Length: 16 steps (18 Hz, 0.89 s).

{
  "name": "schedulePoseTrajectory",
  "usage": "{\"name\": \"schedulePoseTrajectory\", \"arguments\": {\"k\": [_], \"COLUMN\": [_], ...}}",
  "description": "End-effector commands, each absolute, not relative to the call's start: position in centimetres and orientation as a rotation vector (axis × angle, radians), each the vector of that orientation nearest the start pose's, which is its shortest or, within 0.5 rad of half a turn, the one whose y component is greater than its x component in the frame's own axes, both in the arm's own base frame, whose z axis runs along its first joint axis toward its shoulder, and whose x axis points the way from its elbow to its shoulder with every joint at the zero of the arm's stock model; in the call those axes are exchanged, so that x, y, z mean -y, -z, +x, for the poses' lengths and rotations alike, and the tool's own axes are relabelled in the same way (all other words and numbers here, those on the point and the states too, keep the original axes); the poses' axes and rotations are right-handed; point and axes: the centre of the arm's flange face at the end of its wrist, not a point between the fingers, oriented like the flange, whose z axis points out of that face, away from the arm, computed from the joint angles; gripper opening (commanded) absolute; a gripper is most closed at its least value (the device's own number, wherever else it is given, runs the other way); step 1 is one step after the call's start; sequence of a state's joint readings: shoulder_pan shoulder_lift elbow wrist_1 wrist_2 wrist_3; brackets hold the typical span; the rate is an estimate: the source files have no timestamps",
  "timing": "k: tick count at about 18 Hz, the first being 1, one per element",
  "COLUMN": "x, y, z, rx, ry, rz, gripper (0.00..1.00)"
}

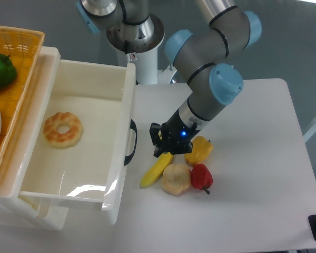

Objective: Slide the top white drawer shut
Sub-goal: 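Swing the gripper toward the open white drawer's front panel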

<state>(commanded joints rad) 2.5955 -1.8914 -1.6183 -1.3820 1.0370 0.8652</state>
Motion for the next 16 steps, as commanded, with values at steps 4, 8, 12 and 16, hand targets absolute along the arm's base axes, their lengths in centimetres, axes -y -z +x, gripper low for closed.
{"name": "schedulePoseTrajectory", "arguments": {"k": [4, 8, 12, 16], "x": [-45.3, -45.4, -45.7, -46.1], "y": [-33.3, -33.4, -33.9, -34.0], "z": [-40.1, -39.6, -39.2, -38.6], "rx": [0.314, 0.316, 0.323, 0.318], "ry": [0.681, 0.709, 0.723, 0.730], "rz": [-2.693, -2.692, -2.664, -2.667], "gripper": [0.10, 0.10, 0.10, 0.10]}}
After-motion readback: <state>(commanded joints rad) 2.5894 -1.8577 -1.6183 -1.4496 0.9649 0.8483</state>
